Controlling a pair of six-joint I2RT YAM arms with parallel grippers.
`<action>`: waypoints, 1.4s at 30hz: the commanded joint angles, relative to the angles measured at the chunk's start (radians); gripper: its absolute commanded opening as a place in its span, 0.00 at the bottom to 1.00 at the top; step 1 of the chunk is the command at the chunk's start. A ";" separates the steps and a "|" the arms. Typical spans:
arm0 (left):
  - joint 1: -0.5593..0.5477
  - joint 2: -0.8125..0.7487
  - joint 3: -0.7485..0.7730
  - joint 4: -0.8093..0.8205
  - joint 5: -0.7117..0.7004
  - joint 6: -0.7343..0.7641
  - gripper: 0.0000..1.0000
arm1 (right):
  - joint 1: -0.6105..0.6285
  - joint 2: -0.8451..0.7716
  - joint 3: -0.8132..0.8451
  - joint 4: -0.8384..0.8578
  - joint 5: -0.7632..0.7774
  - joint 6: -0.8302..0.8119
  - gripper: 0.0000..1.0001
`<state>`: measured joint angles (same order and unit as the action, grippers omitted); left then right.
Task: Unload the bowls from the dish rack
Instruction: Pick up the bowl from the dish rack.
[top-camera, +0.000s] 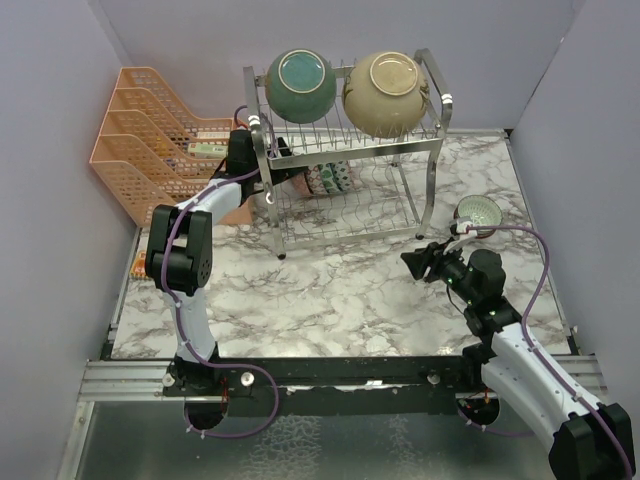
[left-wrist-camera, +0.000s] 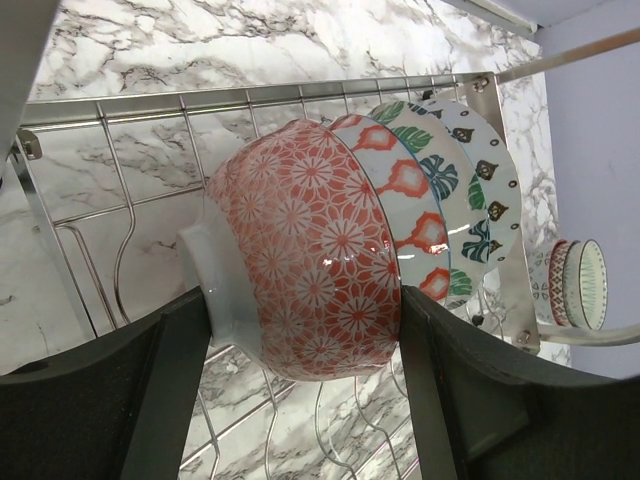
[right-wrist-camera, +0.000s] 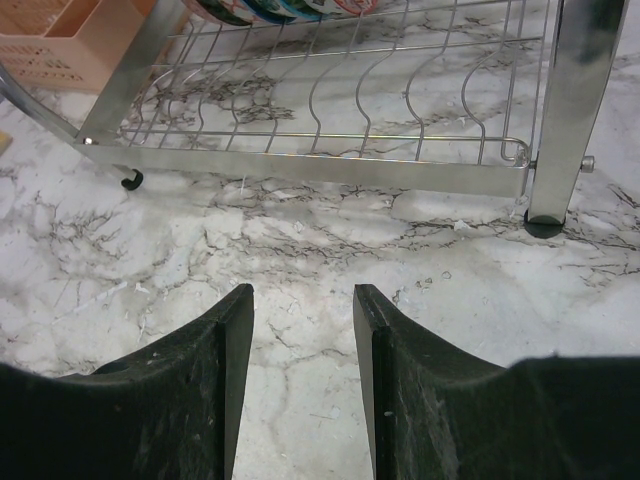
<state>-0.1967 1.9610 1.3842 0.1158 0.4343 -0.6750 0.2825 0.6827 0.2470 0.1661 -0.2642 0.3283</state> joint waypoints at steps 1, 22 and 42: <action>-0.010 -0.057 0.040 -0.005 -0.040 0.084 0.48 | 0.005 0.003 -0.013 0.038 -0.015 0.005 0.45; 0.006 -0.118 0.021 0.015 -0.034 0.064 0.45 | 0.004 0.017 -0.017 0.053 -0.024 0.008 0.45; 0.065 -0.233 -0.121 -0.028 -0.077 0.100 0.45 | 0.004 0.016 -0.019 0.054 -0.021 0.008 0.45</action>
<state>-0.1497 1.8122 1.3022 0.0296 0.3679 -0.5835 0.2825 0.7002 0.2424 0.1875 -0.2749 0.3290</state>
